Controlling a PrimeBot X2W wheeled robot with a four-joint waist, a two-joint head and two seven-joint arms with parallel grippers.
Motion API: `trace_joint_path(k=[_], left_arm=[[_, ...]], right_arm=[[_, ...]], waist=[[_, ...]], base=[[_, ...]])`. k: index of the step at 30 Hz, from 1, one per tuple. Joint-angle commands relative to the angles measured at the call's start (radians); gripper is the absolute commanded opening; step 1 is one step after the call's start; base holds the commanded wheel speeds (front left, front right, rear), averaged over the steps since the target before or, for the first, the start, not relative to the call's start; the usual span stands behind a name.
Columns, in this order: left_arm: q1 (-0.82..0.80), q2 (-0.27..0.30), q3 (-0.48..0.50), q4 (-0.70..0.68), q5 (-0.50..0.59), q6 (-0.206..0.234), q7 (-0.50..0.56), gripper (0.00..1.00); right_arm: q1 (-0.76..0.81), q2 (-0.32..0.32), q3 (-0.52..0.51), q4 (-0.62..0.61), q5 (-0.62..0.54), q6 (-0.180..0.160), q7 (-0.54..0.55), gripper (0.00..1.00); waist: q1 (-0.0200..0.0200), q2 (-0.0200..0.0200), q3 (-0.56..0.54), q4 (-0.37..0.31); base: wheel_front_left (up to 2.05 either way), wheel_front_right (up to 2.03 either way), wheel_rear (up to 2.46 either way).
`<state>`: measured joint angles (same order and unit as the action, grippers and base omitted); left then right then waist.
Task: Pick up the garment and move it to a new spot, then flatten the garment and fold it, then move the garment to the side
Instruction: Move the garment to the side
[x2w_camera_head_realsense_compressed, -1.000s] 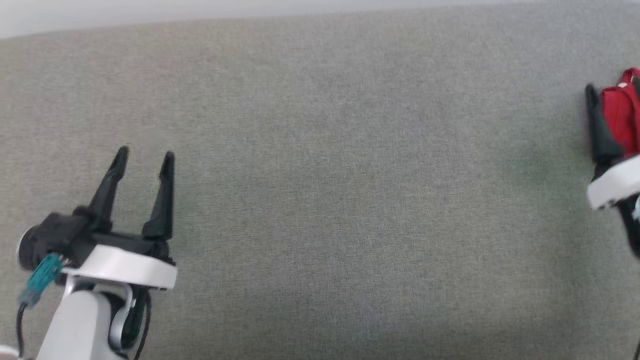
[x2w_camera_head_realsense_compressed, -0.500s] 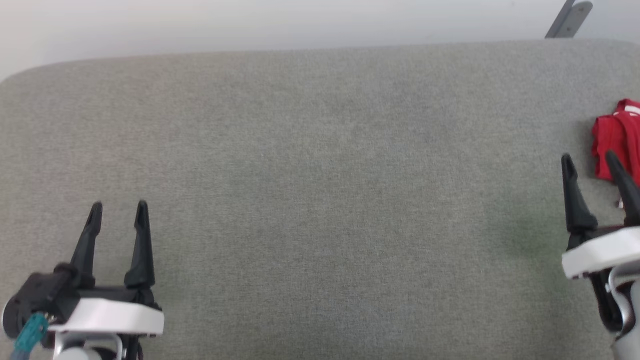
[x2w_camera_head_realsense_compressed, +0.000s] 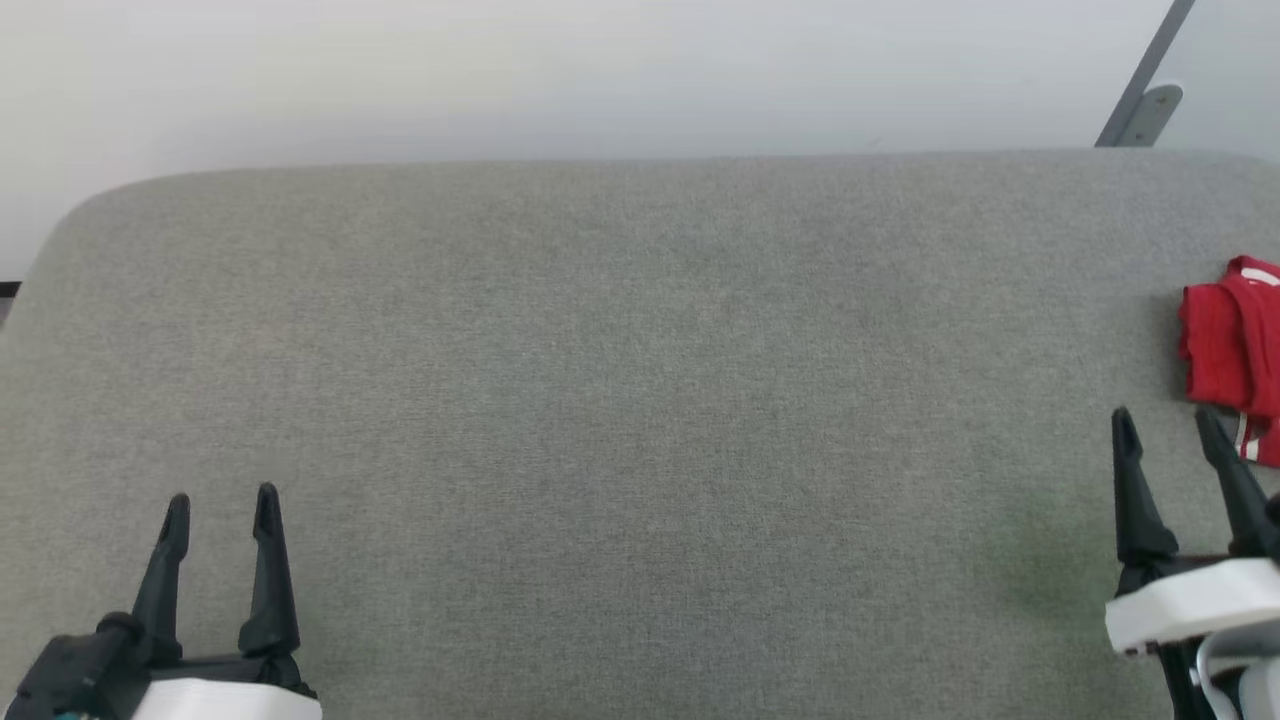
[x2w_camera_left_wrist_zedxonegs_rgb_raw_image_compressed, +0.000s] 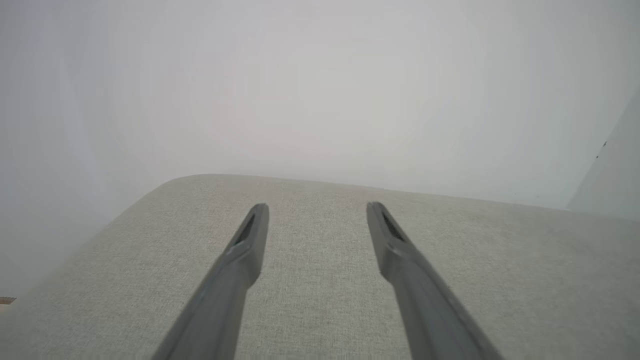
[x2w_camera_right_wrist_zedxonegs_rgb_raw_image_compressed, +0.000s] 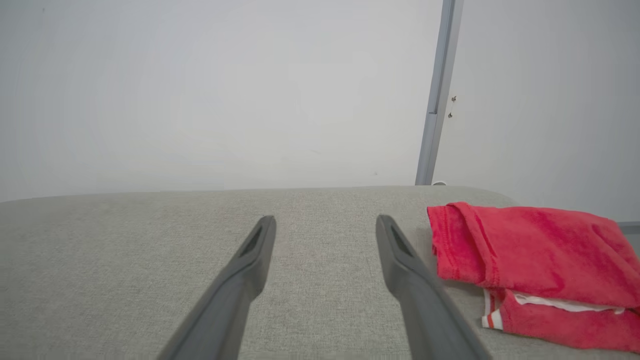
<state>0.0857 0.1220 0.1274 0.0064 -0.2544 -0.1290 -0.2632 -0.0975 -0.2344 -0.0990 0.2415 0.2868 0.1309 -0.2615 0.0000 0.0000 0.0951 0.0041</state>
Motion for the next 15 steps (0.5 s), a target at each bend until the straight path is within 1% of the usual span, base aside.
trace_joint_path(k=[1,15], left_arm=[[0.015,-0.005,0.005,-0.004,-0.007,-0.002,-0.001,1.00],[0.042,-0.036,0.015,0.003,-0.012,-0.002,-0.001,1.00]], right_arm=[[0.019,0.010,-0.005,-0.004,0.001,0.000,-0.004,1.00],[0.089,0.054,-0.045,-0.034,-0.008,0.000,-0.004,1.00]], waist=[[0.0000,0.0000,-0.008,0.005],[0.0000,0.0000,-0.029,0.020]], base=[[0.00,0.00,0.00],[0.00,0.00,0.00]])
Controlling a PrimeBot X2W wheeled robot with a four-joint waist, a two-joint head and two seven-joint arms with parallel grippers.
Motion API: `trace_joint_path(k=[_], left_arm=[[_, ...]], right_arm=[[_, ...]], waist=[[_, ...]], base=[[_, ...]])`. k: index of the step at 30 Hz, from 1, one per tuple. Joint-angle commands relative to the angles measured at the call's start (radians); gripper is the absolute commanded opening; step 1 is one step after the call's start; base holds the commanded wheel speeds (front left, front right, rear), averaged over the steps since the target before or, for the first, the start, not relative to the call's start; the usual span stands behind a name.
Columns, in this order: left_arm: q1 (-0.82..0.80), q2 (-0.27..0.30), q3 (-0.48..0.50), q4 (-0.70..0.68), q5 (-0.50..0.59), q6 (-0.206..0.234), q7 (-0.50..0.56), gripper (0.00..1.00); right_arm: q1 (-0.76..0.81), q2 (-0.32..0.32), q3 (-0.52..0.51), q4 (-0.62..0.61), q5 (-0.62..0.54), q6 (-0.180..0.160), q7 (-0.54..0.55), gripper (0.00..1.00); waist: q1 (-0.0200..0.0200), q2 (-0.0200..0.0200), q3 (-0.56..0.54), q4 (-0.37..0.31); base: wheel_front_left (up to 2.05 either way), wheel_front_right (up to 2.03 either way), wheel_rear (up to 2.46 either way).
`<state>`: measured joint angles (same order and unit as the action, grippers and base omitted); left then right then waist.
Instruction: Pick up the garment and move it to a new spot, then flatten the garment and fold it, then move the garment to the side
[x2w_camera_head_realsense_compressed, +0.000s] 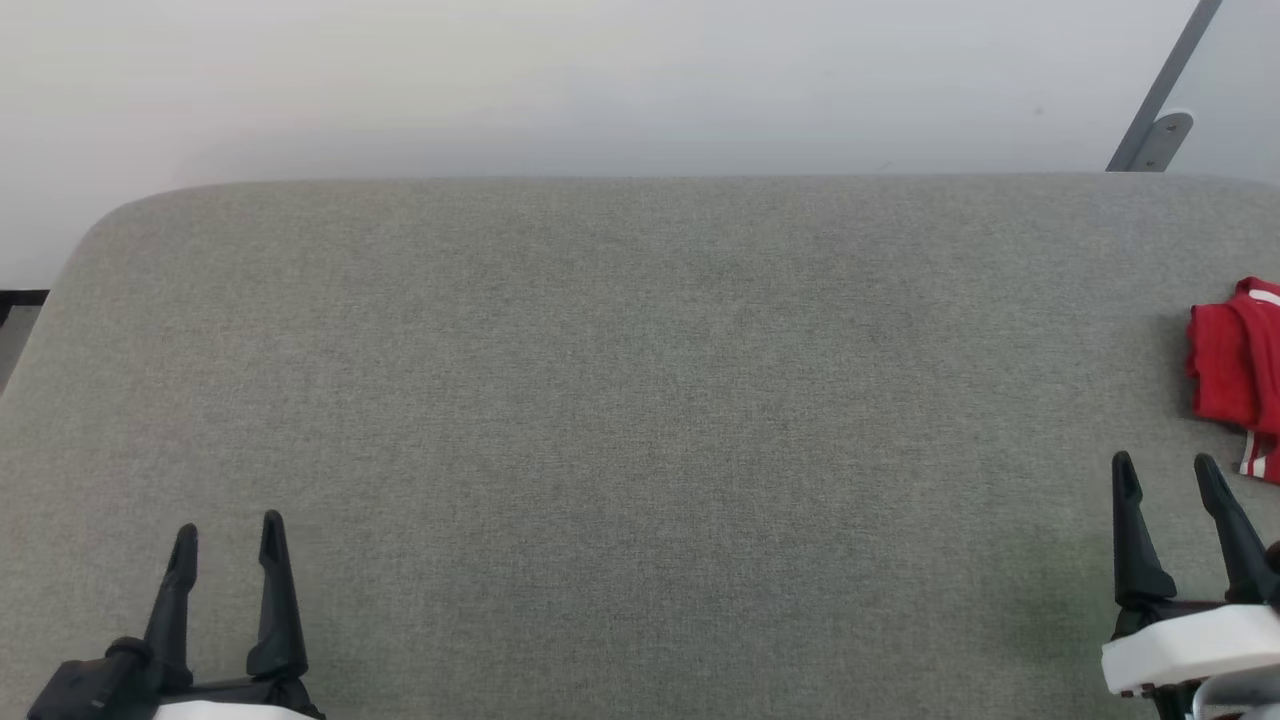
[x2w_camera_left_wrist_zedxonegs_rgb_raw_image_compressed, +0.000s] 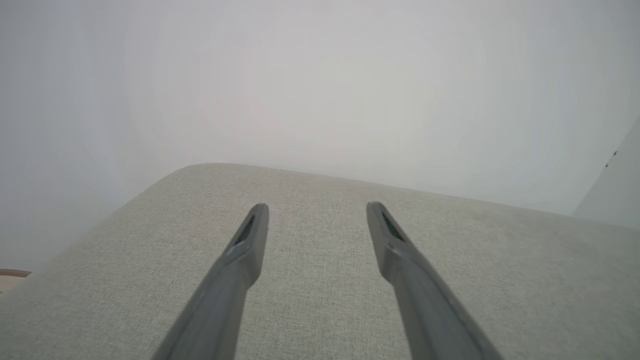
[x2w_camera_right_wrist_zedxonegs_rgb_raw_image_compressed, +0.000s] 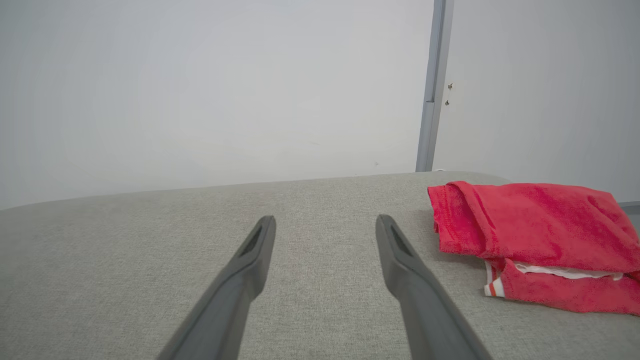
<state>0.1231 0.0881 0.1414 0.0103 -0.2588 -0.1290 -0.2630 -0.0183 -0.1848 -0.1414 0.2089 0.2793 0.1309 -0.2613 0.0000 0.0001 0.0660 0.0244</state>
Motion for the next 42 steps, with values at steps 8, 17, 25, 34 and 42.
trace_joint_path(k=[8,17,25,34,42], left_arm=[[0.002,0.002,-0.010,0.013,0.011,-0.002,-0.001,1.00],[-0.001,0.002,-0.019,0.011,0.009,0.000,0.000,0.00],[-0.005,-0.009,-0.027,0.056,-0.067,0.000,0.017,0.00],[-0.036,-0.006,-0.034,0.081,-0.233,0.000,0.057,0.00],[-0.060,-0.005,-0.038,0.100,-0.366,0.000,0.089,0.00]], right_arm=[[0.030,0.016,-0.010,-0.010,0.003,0.000,-0.004,1.00],[0.033,0.023,-0.006,-0.008,0.001,0.000,0.000,0.00],[0.029,0.044,0.003,0.030,0.071,0.000,0.026,0.00],[0.015,0.055,0.007,0.028,0.228,0.000,0.069,0.00],[0.002,0.064,0.010,0.027,0.355,0.000,0.103,0.00]], waist=[[0.0000,-0.0001,-0.002,-0.008],[0.0000,-0.0001,-0.003,-0.001],[0.0000,-0.0001,-0.004,-0.001],[0.0000,-0.0001,-0.009,-0.003],[0.0000,-0.0001,-0.013,-0.004]], base=[[0.00,0.00,0.00],[0.00,0.00,0.00],[0.00,0.00,0.00],[0.00,0.00,0.00],[0.00,0.00,0.00]])
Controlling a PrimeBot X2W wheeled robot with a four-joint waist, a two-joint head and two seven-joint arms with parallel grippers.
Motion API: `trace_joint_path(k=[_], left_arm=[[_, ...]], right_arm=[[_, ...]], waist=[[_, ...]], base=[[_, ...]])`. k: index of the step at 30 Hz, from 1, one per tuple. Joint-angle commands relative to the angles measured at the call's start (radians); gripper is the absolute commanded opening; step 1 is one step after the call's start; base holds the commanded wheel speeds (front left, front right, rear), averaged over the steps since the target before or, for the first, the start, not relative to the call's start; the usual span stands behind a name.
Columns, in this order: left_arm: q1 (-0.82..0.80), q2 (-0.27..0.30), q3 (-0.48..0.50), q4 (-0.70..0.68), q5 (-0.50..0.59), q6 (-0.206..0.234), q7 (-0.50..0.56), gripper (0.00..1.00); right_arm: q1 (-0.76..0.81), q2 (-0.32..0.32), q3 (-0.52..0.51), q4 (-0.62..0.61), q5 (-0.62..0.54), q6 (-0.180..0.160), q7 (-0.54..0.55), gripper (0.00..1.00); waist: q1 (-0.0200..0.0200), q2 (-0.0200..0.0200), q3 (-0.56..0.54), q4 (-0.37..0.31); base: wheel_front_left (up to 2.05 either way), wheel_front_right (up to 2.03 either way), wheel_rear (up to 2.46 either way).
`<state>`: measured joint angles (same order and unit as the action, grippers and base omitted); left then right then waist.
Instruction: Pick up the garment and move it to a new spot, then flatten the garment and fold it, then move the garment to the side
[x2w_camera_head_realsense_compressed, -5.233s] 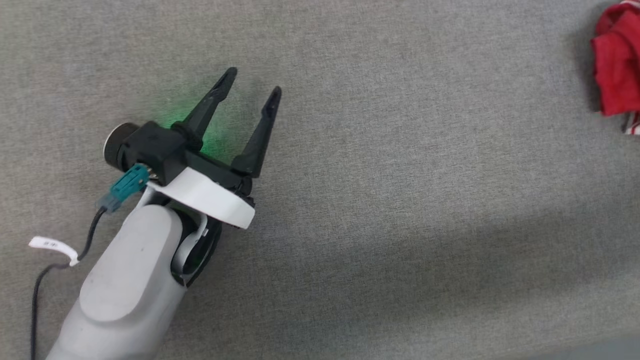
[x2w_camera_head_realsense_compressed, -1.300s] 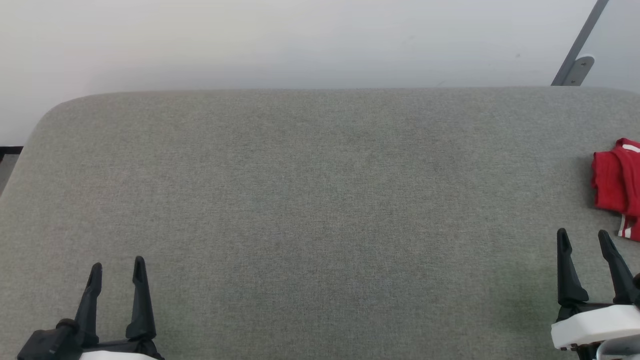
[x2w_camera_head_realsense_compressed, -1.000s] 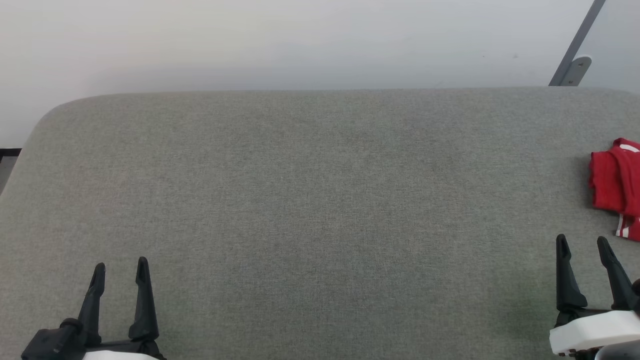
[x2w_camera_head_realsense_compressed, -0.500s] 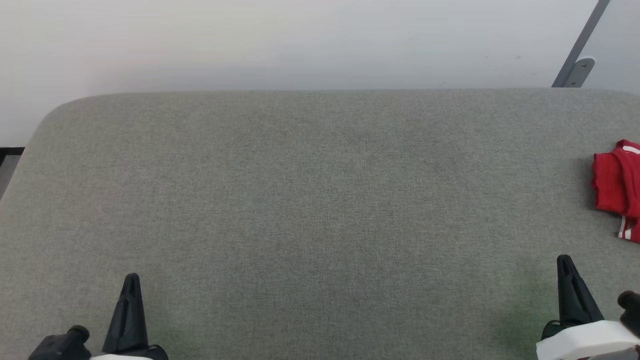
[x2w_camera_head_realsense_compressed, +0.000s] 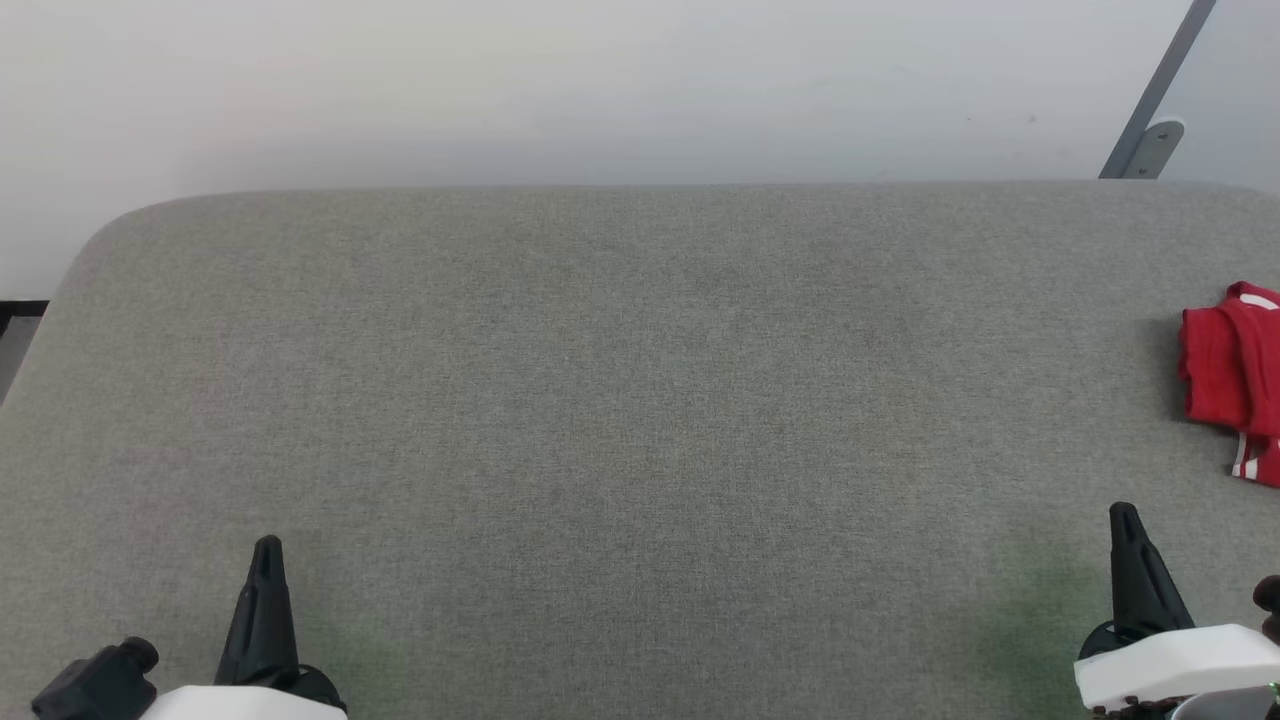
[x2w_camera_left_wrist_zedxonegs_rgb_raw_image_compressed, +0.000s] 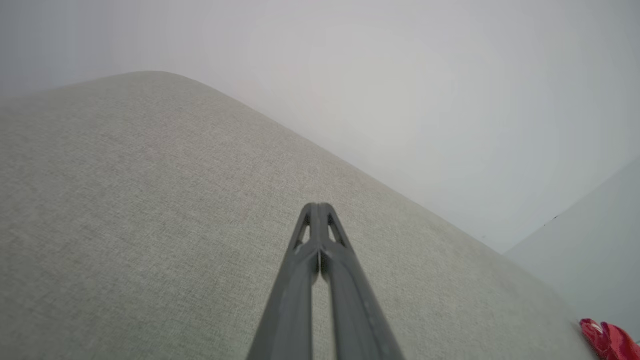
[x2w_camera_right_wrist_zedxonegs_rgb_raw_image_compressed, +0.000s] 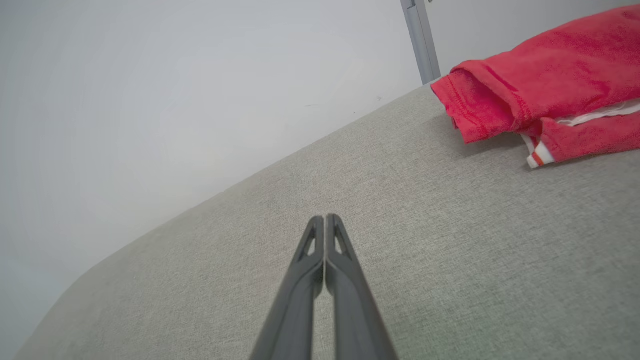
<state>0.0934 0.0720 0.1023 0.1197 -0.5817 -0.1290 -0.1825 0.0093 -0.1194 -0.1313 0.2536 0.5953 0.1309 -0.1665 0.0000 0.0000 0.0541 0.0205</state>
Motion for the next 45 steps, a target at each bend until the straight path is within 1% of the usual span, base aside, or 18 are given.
trace_joint_path(k=[1,2,26,45], left_arm=[[-0.033,0.011,0.000,-0.007,-0.059,0.000,0.012,0.00],[-0.033,0.011,0.000,-0.007,-0.059,0.000,0.012,0.00],[-0.092,0.009,-0.008,0.036,-0.398,-0.001,0.099,0.00],[-0.125,0.006,-0.009,0.061,-0.592,-0.002,0.152,0.00]], right_arm=[[-0.027,-0.001,0.000,-0.018,0.054,0.000,0.012,0.00],[-0.027,-0.001,0.000,-0.018,0.054,0.000,0.012,0.00],[-0.060,0.023,0.007,-0.017,0.379,0.000,0.103,0.00],[-0.079,0.037,0.010,-0.015,0.567,0.000,0.157,0.00]], waist=[[0.0000,0.0000,-0.001,0.000],[0.0000,0.0000,-0.001,0.000],[0.0000,0.0000,-0.013,-0.005],[0.0000,0.0000,-0.022,-0.009]], base=[[0.00,0.00,0.00],[0.00,0.00,0.00],[0.00,0.00,0.00],[0.00,0.00,0.00]])
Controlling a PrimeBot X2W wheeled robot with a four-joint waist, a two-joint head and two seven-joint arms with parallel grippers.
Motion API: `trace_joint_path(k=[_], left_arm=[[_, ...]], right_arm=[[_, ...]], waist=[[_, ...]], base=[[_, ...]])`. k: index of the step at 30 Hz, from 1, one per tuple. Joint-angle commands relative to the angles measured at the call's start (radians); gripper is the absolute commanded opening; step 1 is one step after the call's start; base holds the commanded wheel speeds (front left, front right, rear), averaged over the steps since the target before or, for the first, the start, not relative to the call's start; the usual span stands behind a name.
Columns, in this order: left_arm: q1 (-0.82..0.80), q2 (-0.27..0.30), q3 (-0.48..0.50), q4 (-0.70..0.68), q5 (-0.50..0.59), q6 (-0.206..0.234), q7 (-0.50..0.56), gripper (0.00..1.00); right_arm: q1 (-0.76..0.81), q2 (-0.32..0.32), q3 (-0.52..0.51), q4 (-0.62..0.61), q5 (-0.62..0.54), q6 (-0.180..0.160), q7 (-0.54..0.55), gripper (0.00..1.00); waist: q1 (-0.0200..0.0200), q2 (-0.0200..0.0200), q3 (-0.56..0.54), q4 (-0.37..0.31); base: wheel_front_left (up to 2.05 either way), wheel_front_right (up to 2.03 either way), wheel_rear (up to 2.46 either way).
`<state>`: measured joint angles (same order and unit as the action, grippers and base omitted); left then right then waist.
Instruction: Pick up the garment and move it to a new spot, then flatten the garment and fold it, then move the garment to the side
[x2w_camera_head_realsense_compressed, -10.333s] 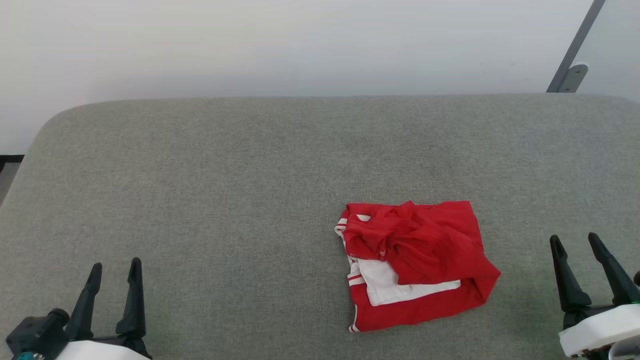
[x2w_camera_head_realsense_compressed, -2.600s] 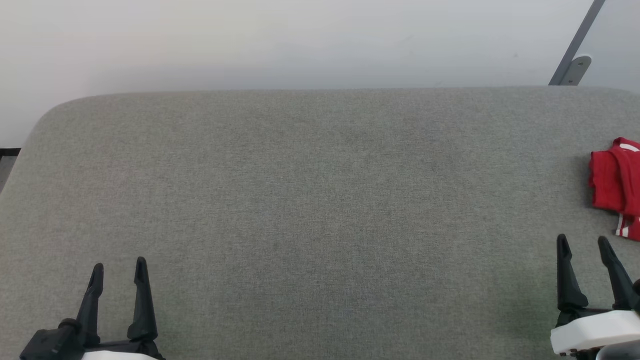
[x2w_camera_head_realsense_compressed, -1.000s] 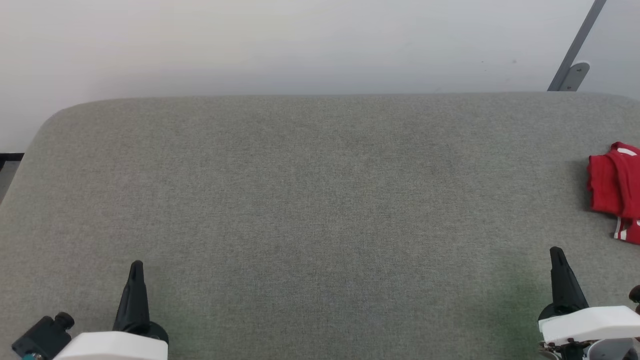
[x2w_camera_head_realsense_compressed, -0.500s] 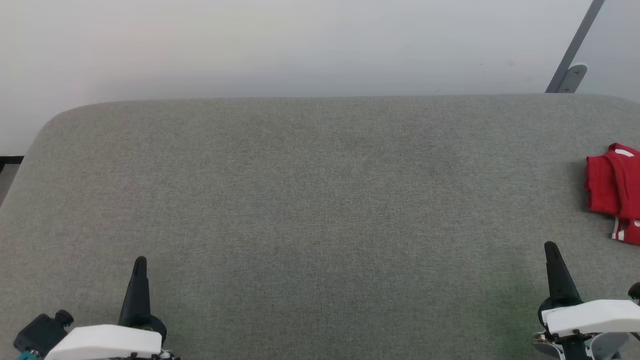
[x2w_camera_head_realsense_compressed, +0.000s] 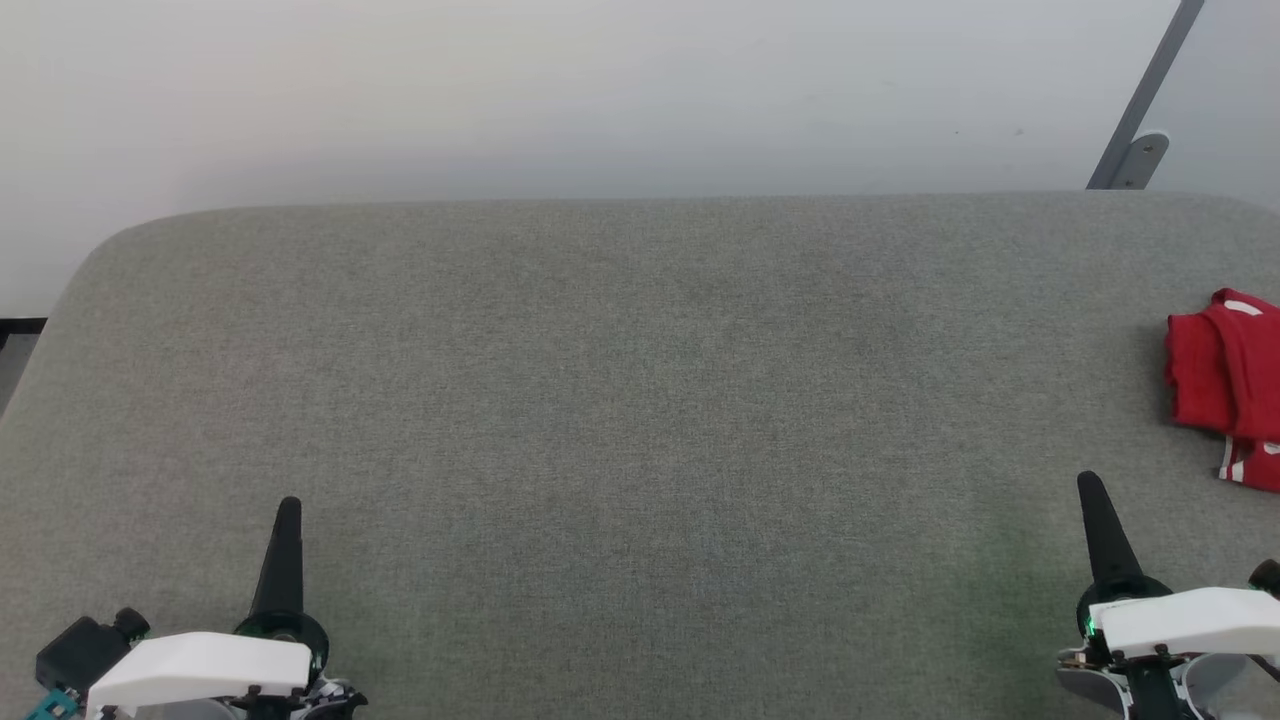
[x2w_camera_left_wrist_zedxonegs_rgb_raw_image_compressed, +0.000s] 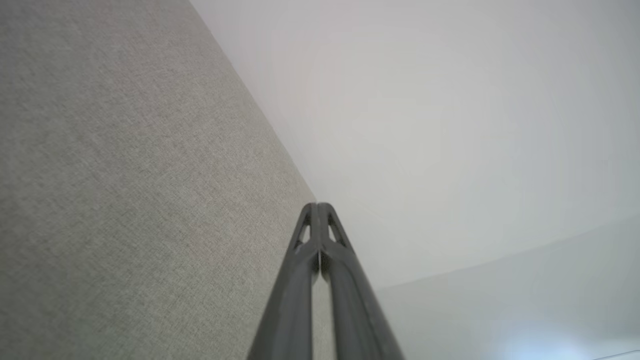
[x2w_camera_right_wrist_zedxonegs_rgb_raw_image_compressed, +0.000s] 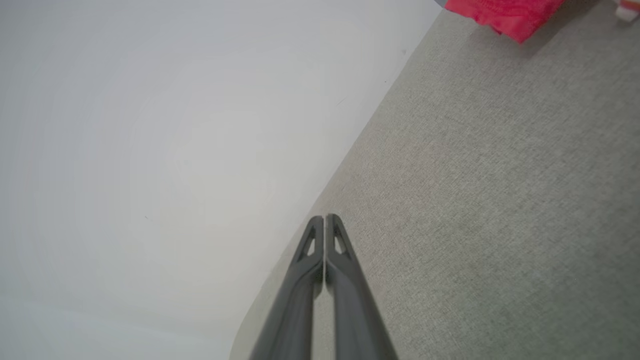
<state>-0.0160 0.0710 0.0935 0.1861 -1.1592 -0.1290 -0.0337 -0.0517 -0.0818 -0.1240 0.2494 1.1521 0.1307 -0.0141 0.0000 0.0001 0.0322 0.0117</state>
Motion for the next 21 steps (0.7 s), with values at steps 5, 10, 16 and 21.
trace_joint_path(k=[5,10,16,21], left_arm=[[-0.026,0.005,0.000,0.002,-0.061,-0.002,0.018,0.00],[-0.033,0.004,0.000,0.008,-0.106,-0.002,0.031,0.00],[-0.044,0.002,0.001,0.015,-0.157,-0.002,0.045,0.00],[-0.051,0.001,0.001,0.021,-0.200,-0.002,0.058,0.00]], right_arm=[[-0.024,0.003,0.003,-0.011,0.058,0.000,0.018,0.00],[-0.027,0.006,0.004,-0.010,0.103,0.000,0.031,0.00],[-0.031,0.009,0.005,-0.010,0.154,0.000,0.044,0.00],[-0.036,0.013,0.006,-0.010,0.195,0.000,0.056,0.00]], waist=[[0.0000,-0.0001,-0.002,-0.001],[0.0000,-0.0001,-0.005,-0.002],[0.0000,-0.0001,-0.008,-0.003],[0.0000,-0.0001,-0.010,-0.004]], base=[[0.00,0.00,0.00],[0.00,0.00,0.00],[0.00,0.00,0.00],[0.00,0.00,0.00]])
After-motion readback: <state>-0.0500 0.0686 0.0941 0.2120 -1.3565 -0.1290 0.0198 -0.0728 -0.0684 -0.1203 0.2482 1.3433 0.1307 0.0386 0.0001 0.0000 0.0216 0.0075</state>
